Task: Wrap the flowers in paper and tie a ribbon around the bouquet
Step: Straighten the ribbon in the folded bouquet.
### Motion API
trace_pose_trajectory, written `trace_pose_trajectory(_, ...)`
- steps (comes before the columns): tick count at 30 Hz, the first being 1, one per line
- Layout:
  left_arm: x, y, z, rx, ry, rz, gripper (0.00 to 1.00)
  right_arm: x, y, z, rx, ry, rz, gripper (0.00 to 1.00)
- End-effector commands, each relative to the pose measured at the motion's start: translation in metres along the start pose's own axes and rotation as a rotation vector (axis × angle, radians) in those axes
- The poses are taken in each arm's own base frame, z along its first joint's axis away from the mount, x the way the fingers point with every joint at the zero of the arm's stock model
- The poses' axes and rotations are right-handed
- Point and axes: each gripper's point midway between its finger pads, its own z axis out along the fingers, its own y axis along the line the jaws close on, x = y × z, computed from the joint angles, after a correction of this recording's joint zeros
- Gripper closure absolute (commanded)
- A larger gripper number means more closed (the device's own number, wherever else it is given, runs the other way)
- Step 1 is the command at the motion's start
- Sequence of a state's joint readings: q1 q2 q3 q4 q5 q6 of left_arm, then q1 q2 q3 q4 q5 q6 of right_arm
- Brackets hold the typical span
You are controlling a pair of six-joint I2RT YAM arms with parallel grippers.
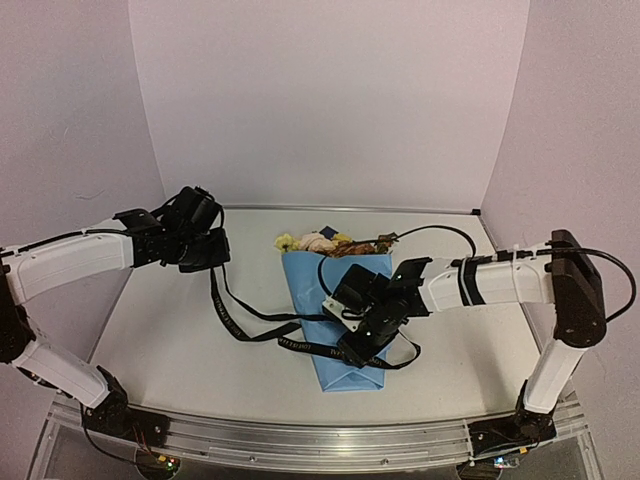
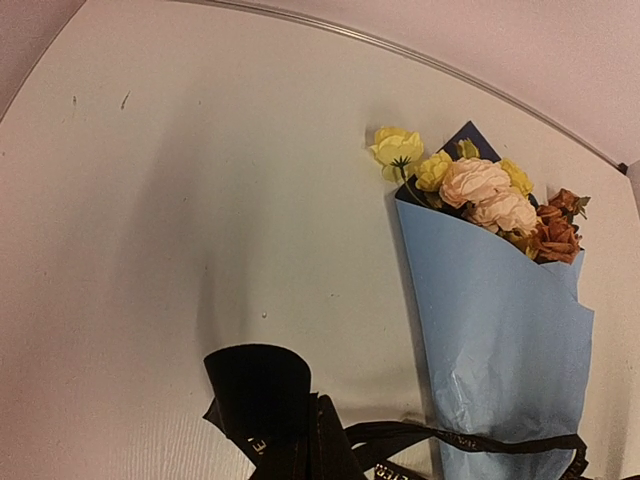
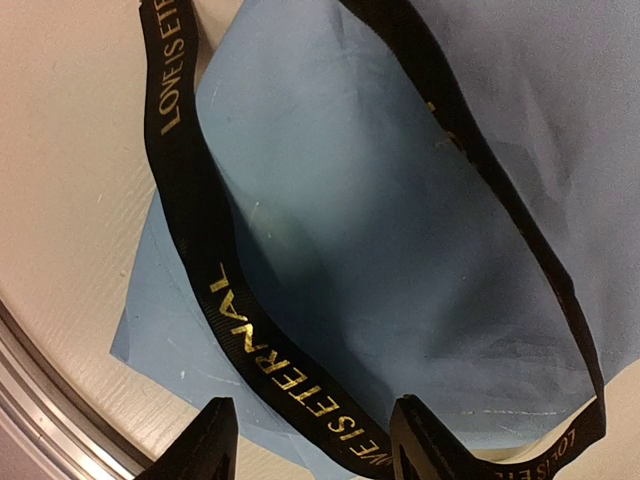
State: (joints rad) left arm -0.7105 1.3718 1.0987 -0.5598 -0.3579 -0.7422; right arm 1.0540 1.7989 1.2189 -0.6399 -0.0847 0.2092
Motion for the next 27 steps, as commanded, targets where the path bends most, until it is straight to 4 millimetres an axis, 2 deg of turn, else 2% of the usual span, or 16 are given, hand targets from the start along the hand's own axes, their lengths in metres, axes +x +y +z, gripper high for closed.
trace_pose_trajectory(1, -0.009, -0.002, -0.01, 0.031, -0.024, -0.022, 1.0, -0.007, 0.002, 0.006, 0.021, -0.006, -0.015, 0.5)
trace_pose_trajectory(7, -0.01, 0.0, -0.008, 0.017, -0.028, -0.023, 1.0, -0.006, 0.001, 0.006, 0.031, -0.005, -0.004, 0.67)
trace_pose_trajectory(15, -0.011, 0.015, -0.012, -0.042, -0.052, -0.003, 1.0, 0.005, -0.007, -0.021, 0.046, -0.039, 0.022, 1.0)
trace_pose_trajectory(19, -0.017, 0.038, -0.02, -0.152, -0.093, -0.005, 1.0, 0.018, -0.017, -0.046, 0.06, -0.047, 0.058, 1.0)
trace_pose_trajectory(21, -0.023, 0.056, -0.032, -0.235, -0.13, -0.007, 1.0, 0.032, -0.034, -0.063, 0.111, -0.037, 0.093, 1.0)
trace_pose_trajectory(23, -0.036, 0.072, -0.051, -0.304, -0.197, -0.016, 1.0, 0.051, -0.064, -0.082, 0.201, -0.019, 0.147, 1.0)
trace_pose_trajectory(27, -0.063, 0.08, -0.087, -0.303, -0.31, -0.011, 1.0, 0.092, -0.131, -0.126, 0.385, -0.006, 0.292, 1.0)
